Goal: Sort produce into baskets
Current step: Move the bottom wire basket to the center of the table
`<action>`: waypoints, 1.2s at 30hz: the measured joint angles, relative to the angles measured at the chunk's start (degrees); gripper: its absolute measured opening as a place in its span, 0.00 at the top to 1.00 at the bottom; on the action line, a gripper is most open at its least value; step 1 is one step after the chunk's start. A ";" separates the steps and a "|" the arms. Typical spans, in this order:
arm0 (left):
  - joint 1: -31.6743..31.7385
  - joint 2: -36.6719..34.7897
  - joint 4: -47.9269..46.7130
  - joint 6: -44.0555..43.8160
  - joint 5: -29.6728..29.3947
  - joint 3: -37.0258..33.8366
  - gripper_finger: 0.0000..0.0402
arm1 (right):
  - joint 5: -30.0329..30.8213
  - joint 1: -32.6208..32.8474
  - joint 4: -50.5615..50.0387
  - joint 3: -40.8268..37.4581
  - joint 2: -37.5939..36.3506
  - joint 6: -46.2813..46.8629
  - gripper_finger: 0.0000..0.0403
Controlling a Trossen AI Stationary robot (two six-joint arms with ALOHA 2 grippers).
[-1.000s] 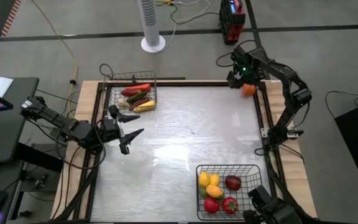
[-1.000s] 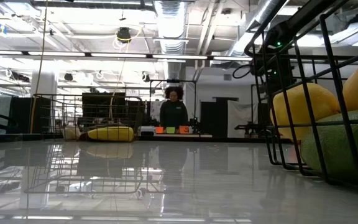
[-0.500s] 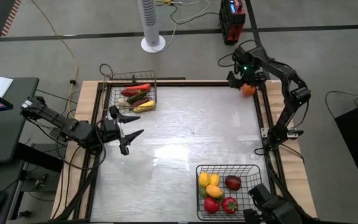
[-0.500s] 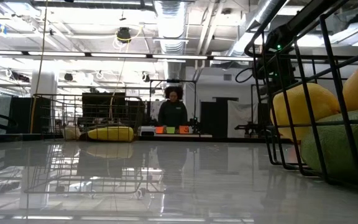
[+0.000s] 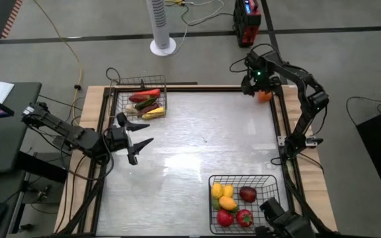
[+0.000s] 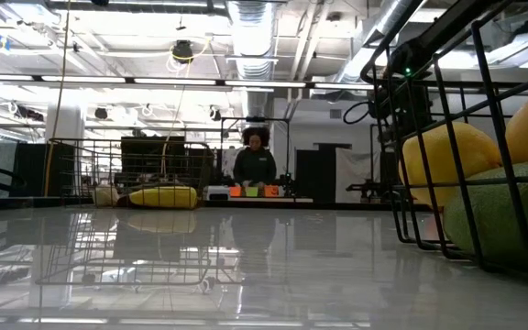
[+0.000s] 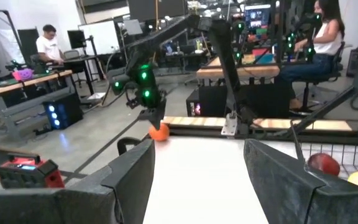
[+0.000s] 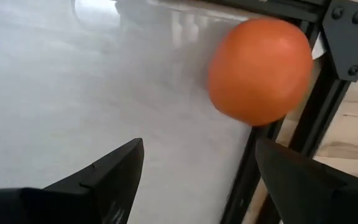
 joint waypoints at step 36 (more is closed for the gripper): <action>53.75 51.84 10.83 -3.16 56.70 21.11 0.41 | 6.66 35.96 46.27 -25.63 -29.53 -7.34 0.16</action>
